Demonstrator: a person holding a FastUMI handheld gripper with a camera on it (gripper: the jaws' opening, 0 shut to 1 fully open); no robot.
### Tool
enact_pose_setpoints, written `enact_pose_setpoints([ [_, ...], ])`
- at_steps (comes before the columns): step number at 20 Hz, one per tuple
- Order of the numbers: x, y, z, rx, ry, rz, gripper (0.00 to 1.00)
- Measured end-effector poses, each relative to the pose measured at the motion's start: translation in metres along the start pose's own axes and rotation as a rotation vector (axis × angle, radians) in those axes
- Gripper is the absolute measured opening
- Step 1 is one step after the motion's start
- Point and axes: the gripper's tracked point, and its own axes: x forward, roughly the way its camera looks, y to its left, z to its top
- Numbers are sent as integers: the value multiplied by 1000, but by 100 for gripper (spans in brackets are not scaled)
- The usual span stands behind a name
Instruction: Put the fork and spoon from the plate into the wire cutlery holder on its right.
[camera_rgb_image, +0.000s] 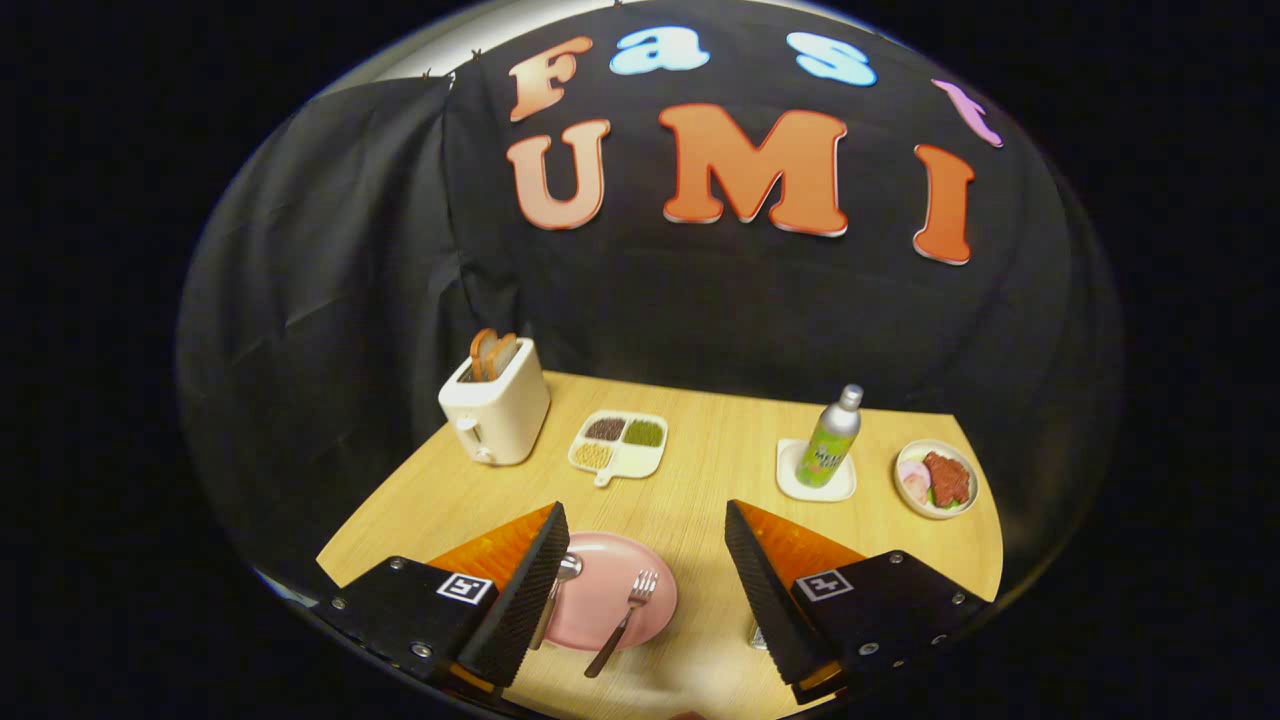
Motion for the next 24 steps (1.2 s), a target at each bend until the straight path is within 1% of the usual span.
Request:
enact_pose_setpoints([
  [2, 16, 8, -32, 16, 108, 10, 95],
  [6, 42, 14, -97, 29, 306, 2, 95],
  [9, 55, 24, -139, 68, 443, 11, 89],
  [13, 66, 24, -188, 78, 600, -27, 81],
  [15, 70, 28, -199, 105, 651, -33, 76],
  [16, 73, 29, -201, 109, 659, -37, 70],
  [19, 80, 26, -208, 106, 686, -78, 60],
  [22, 81, 27, -215, 110, 730, -109, 41],
  [24, 81, 26, -219, 118, 755, -149, 31],
])
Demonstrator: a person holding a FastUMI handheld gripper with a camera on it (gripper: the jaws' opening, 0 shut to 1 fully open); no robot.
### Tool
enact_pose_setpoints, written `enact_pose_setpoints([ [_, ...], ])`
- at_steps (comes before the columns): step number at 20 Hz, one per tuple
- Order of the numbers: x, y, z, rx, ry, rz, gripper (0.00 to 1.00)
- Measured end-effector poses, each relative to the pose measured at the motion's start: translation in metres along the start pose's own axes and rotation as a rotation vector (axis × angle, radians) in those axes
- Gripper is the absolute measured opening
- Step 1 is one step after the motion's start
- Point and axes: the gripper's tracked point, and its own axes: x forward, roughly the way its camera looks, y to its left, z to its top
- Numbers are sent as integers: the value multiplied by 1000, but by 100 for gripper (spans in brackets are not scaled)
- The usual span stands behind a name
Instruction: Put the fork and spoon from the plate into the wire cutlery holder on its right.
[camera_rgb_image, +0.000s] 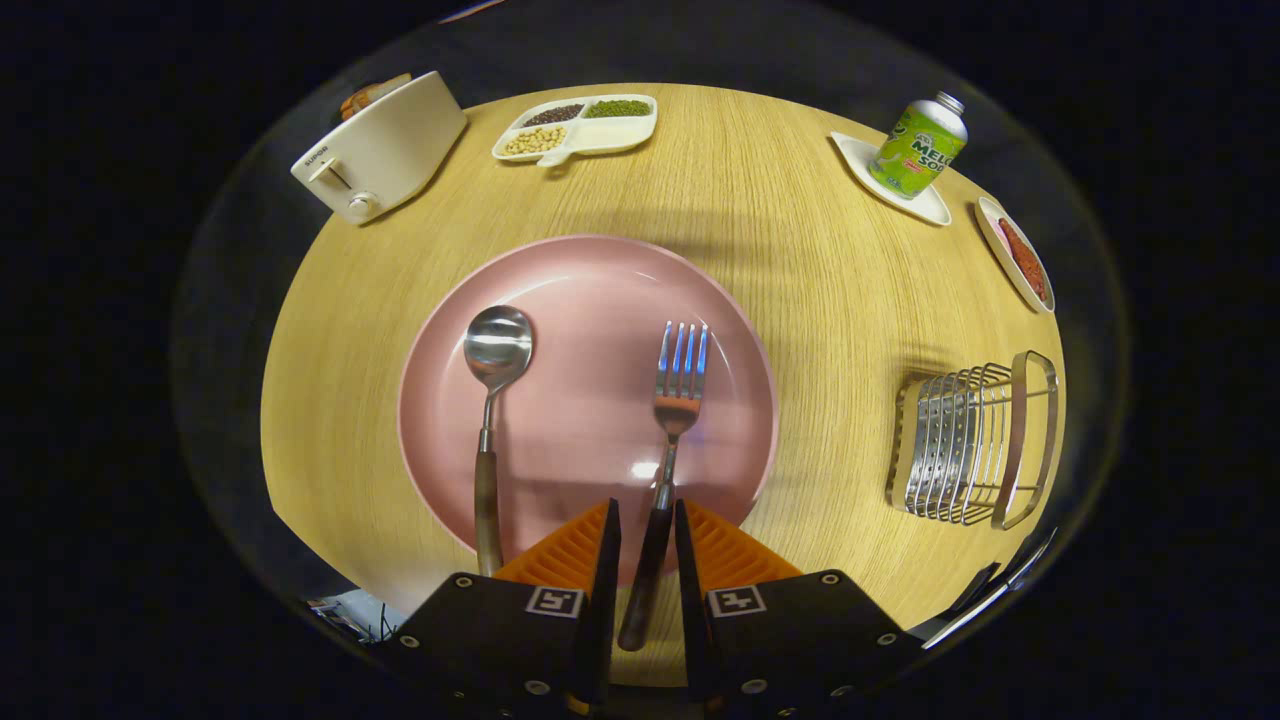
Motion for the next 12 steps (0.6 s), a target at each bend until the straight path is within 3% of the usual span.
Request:
enact_pose_setpoints([
  [2, 1, 2, -4, 16, 28, -16, 21],
  [7, 3, -6, 1, -16, -14, -57, 8],
  [12, -23, -9, 14, -23, -127, 26, 5],
])
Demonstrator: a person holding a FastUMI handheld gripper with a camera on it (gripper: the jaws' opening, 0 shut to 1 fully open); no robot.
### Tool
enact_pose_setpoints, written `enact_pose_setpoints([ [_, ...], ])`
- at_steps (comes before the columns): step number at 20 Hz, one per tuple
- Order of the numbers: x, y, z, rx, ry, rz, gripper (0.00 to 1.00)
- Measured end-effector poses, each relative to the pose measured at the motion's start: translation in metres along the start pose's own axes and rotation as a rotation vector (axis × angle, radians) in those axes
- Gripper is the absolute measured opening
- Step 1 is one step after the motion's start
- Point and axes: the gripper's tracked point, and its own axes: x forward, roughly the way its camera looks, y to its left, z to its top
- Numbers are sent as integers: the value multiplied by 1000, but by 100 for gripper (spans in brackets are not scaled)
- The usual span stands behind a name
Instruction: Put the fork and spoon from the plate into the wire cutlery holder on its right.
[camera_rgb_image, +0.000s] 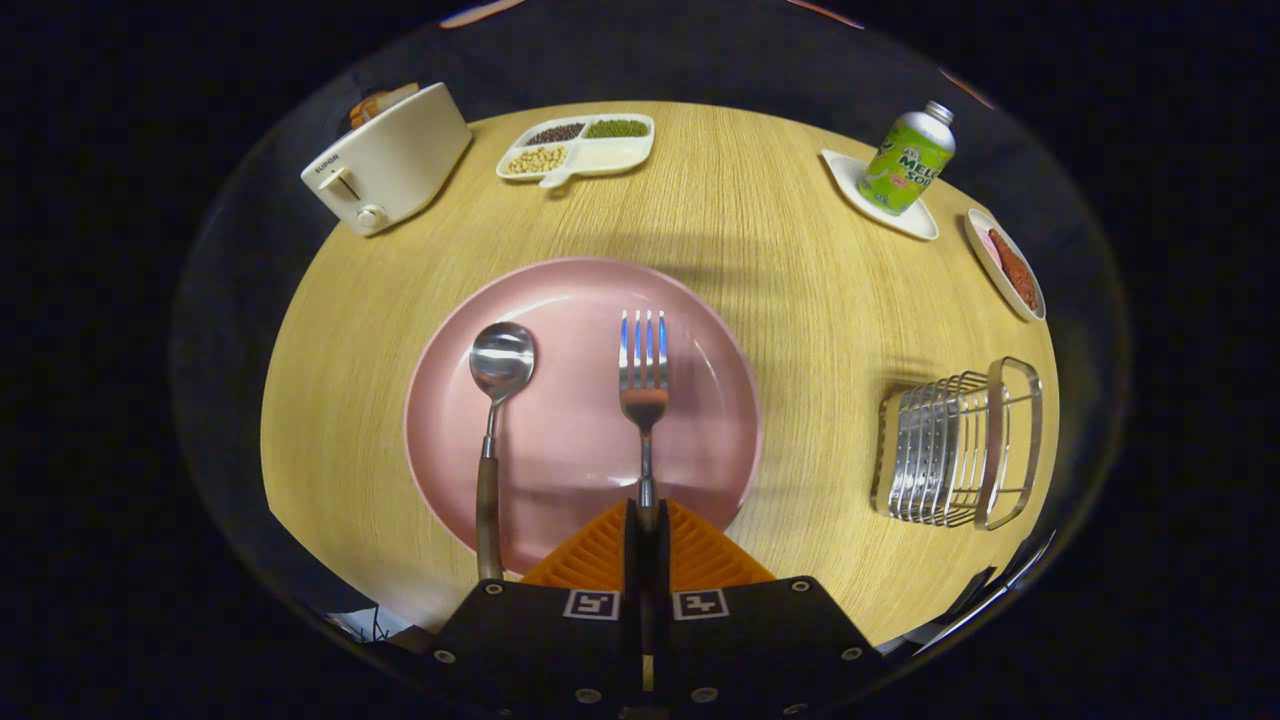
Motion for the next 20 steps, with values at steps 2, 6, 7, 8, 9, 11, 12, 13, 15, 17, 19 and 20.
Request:
enact_pose_setpoints([
  [2, -21, -7, 6, 22, -46, 27, 5],
  [6, -65, -45, 14, 2, -134, -5, 5],
  [7, -76, -56, 14, 3, -147, -15, 5],
  [8, -87, -64, 15, 11, -168, -16, 5],
  [9, -95, -74, 16, 21, -180, -20, 5],
  [11, -109, -101, 14, 41, -197, -52, 5],
  [12, -116, -113, 10, 44, -191, -66, 5],
  [13, -121, -126, 7, 46, -184, -77, 5],
  [15, -126, -148, 4, 53, -171, -100, 5],
  [17, -128, -164, -1, 52, -139, -114, 5],
  [19, -126, -176, -8, 39, -98, -114, 5],
  [20, -124, -181, -15, 32, -72, -110, 5],
])
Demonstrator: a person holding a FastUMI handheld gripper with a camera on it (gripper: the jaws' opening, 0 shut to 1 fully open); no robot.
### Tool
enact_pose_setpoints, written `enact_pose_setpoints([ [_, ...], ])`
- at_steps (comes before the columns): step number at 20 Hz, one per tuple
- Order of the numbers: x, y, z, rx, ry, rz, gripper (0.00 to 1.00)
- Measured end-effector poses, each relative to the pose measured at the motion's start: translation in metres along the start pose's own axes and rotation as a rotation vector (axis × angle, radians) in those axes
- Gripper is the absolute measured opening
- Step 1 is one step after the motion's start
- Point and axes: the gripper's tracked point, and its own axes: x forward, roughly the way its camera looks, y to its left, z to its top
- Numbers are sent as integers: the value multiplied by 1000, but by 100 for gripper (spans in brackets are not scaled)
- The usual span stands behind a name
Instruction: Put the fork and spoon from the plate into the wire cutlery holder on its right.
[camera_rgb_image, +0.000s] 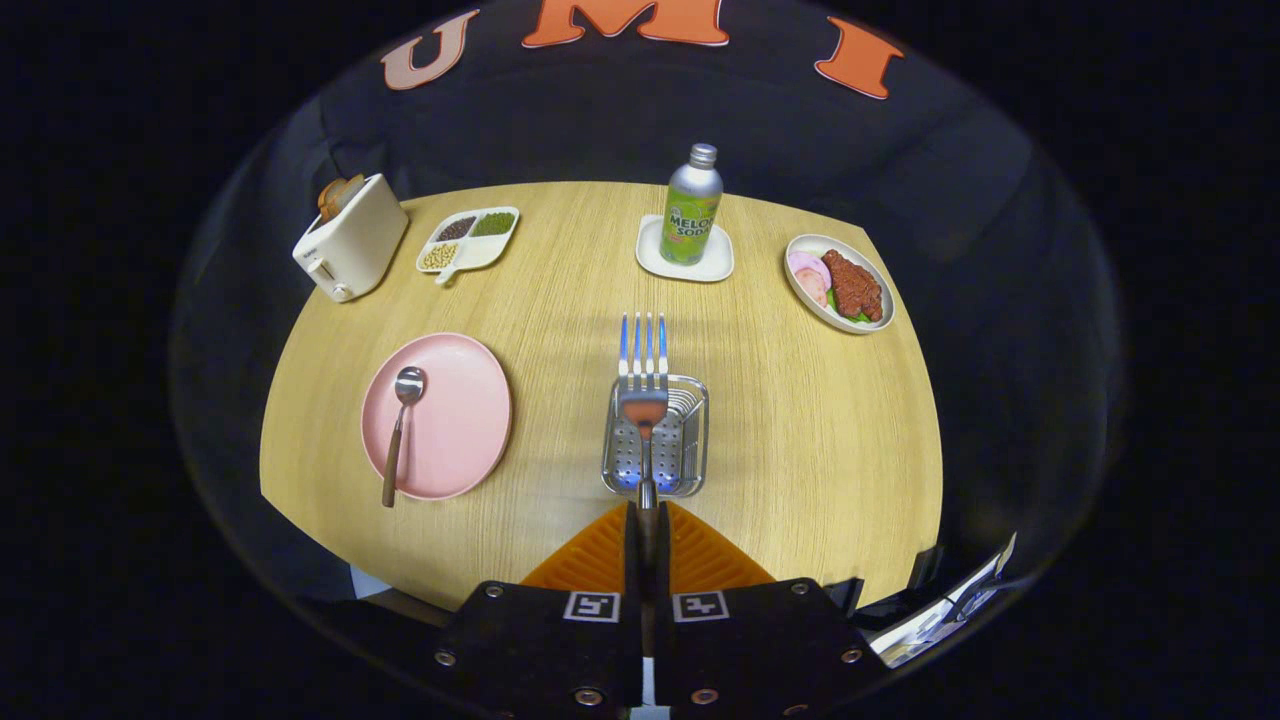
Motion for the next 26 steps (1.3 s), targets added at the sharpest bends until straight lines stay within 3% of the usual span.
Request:
enact_pose_setpoints([
  [8, 13, -14, -17, -76, 183, 15, 6],
  [20, 34, -17, -25, -36, 496, 105, 7],
  [26, 51, -17, -12, -65, 527, 90, 8],
])
